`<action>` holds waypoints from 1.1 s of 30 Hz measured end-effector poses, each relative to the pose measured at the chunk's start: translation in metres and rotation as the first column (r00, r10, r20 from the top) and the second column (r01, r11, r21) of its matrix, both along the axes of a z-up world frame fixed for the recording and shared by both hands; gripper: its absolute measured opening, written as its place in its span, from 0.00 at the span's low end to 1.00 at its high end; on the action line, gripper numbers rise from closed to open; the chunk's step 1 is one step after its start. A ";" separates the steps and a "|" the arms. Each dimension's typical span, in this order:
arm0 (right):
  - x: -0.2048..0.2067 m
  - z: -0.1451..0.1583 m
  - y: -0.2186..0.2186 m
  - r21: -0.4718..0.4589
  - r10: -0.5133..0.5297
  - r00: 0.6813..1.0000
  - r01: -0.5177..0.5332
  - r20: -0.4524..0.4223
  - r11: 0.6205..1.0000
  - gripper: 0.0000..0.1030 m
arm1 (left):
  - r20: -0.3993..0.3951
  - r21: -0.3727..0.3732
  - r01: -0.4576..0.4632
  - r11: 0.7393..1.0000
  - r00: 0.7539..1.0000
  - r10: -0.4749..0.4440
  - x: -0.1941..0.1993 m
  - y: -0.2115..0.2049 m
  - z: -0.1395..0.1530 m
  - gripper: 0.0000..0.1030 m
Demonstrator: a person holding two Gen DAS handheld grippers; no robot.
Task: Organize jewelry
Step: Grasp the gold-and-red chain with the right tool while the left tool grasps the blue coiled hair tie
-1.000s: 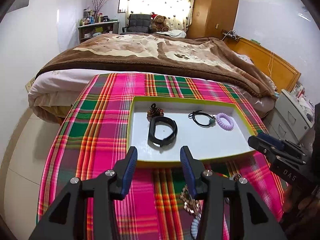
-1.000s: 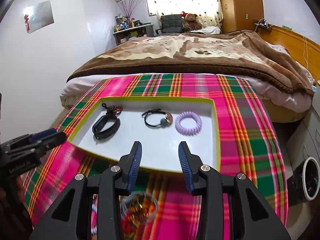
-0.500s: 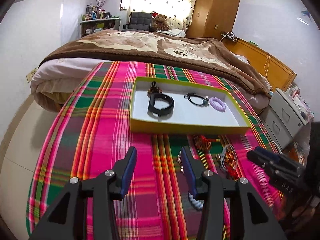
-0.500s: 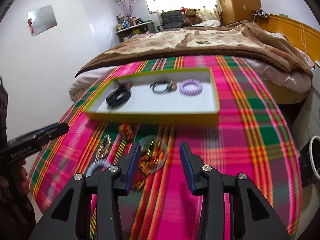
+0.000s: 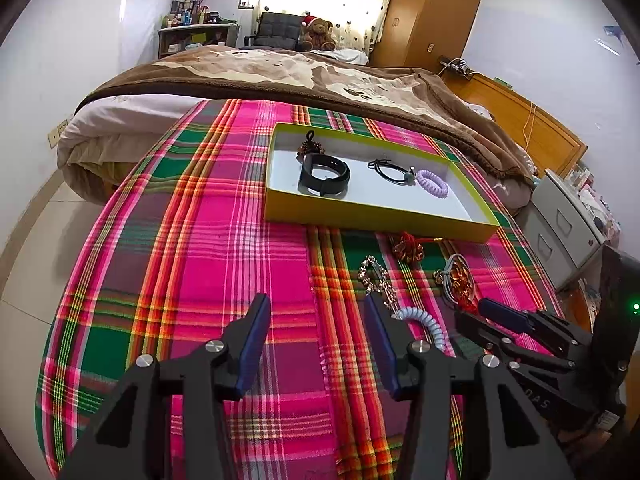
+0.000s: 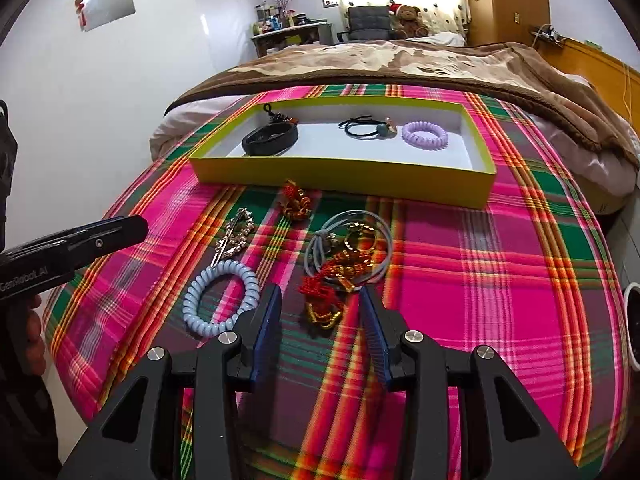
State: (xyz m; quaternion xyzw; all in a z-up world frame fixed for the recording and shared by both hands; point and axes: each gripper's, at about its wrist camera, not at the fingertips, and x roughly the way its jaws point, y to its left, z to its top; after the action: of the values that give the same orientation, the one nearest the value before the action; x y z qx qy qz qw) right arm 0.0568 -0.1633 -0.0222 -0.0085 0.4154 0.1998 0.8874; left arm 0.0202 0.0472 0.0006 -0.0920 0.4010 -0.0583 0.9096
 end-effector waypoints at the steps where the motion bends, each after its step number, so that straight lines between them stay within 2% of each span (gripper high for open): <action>1: 0.001 -0.001 0.001 -0.004 -0.001 1.000 0.001 -0.005 1.000 0.40 | 0.000 0.000 0.000 1.000 1.000 0.000 0.000 0.000 0.000 0.49; 7: 0.002 -0.003 0.005 -0.029 -0.020 1.000 0.020 0.002 0.999 0.39 | -0.001 -0.013 0.010 1.000 1.000 -0.010 -0.002 0.001 -0.001 0.49; 9: 0.002 -0.004 0.005 -0.041 -0.033 0.999 0.033 0.003 0.999 0.23 | -0.006 -0.014 0.012 1.000 1.000 -0.012 -0.002 0.000 -0.003 0.49; 12: 0.001 -0.003 0.005 -0.046 -0.039 0.999 0.039 0.006 0.998 0.23 | -0.009 -0.015 0.015 1.000 1.000 -0.016 -0.003 -0.001 -0.004 0.49; 16: 0.000 -0.001 0.003 -0.043 -0.048 0.999 0.049 0.021 0.998 0.16 | -0.013 -0.014 0.022 1.000 1.000 -0.023 -0.003 -0.004 -0.005 0.49; 23: -0.004 0.005 -0.006 0.003 -0.049 0.998 0.048 0.047 0.999 0.14 | -0.032 -0.017 0.045 0.999 0.998 -0.046 -0.002 -0.012 -0.009 0.49; 28: -0.008 0.016 -0.018 0.071 -0.068 0.994 0.062 0.087 0.996 0.13 | -0.052 -0.014 0.070 0.997 0.996 -0.070 0.000 -0.021 -0.013 0.49; 33: -0.011 0.028 -0.024 0.086 -0.084 0.989 0.074 0.120 0.994 0.13 | -0.071 -0.002 0.080 0.997 0.994 -0.080 0.004 -0.029 -0.018 0.49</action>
State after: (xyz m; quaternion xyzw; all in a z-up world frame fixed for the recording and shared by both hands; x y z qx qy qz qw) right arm 0.0459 -0.1871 0.0055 0.0318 0.3510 0.1802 0.9183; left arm 0.0241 0.0184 -0.0172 -0.0774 0.4362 -0.0910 0.8919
